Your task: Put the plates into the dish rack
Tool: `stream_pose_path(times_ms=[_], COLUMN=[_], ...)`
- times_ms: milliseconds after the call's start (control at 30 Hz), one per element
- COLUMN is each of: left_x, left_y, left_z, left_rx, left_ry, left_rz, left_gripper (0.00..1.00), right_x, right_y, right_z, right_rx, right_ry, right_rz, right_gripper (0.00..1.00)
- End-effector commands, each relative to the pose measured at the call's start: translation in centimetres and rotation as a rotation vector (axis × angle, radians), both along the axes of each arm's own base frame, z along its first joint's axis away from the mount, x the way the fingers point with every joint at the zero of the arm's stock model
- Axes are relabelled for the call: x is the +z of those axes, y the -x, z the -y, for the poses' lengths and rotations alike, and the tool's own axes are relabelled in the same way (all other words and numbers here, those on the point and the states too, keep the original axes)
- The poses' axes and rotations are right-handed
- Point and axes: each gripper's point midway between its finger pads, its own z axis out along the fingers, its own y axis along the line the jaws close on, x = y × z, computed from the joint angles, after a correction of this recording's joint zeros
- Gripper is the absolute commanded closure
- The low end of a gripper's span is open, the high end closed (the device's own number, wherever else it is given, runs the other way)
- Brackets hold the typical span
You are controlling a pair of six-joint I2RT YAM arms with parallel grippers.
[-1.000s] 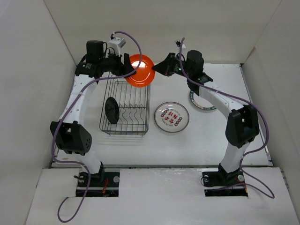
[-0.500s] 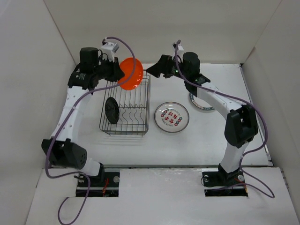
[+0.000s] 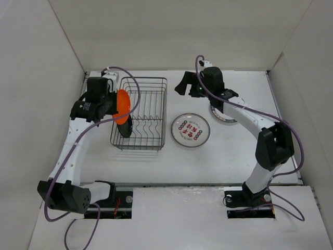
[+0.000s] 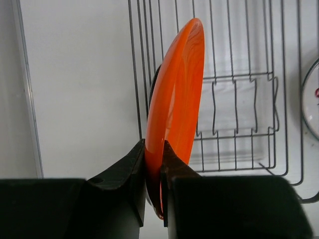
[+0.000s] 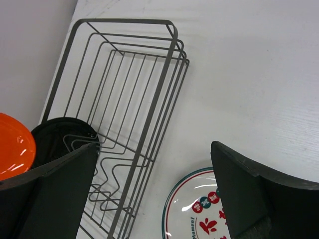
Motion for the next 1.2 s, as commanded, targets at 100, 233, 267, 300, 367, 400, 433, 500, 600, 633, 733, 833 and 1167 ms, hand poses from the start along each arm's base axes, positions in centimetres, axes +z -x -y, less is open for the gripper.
stream_pose_path(times_ms=[100, 233, 267, 300, 367, 400, 433, 500, 600, 633, 733, 833, 1167], left_x=[-1.4, -3.2, -3.5, -4.2, -4.6, -4.8, -4.8, -5.3, -6.0, -6.0, -6.3, -6.8, -8.6], left_y=[-0.2, -1.1, -1.2, -1.5, -1.6, -1.9, -2.0, -2.2, -2.4, -2.4, -2.4, -2.4, -1.9], left_z=[0.0, -0.1, -0.1, -0.1, -0.2, 0.1, -0.1, -0.2, -0.3, -0.3, 0.3, 0.8, 1.6], left_rx=[0.015, 0.034, 0.034, 0.033, 0.047, 0.045, 0.051, 0.066, 0.082, 0.082, 0.072, 0.056, 0.034], left_ry=[-0.037, -0.049, -0.051, -0.053, -0.054, -0.061, -0.067, -0.068, -0.071, -0.071, -0.059, -0.056, -0.057], left_rz=[-0.014, -0.045, -0.054, -0.067, -0.08, -0.079, -0.077, -0.085, -0.104, -0.105, -0.115, -0.128, -0.188], left_gripper=[1.0, 1.0, 1.0, 1.0, 1.0, 1.0, 1.0, 1.0, 1.0, 1.0, 1.0, 1.0, 0.91], right_x=[0.4, -0.1, -0.1, -0.5, -0.1, -0.6, -0.6, -0.6, -0.6, -0.6, -1.0, -1.0, -1.5], right_y=[0.8, 0.9, 0.8, 1.0, 1.1, 1.0, 1.0, 1.1, 0.9, 1.0, 0.7, 0.7, 0.9], right_z=[1.0, 1.6, 1.7, 1.7, 1.8, 2.3, 2.3, 2.2, 2.4, 2.3, 2.7, 2.7, 3.8], right_rx=[-0.019, -0.028, -0.036, -0.036, -0.036, -0.045, -0.045, -0.032, -0.033, -0.02, -0.029, -0.029, -0.047], right_ry=[0.019, 0.025, 0.028, 0.032, 0.028, 0.033, 0.033, 0.036, 0.033, 0.038, 0.042, 0.042, 0.046], right_rz=[0.022, 0.011, 0.012, 0.004, 0.012, 0.003, 0.002, 0.006, 0.004, 0.008, 0.0, 0.0, -0.01], right_gripper=[0.0, 0.0, 0.0, 0.0, 0.0, 0.0, 0.0, 0.0, 0.0, 0.0, 0.0, 0.0, 0.0])
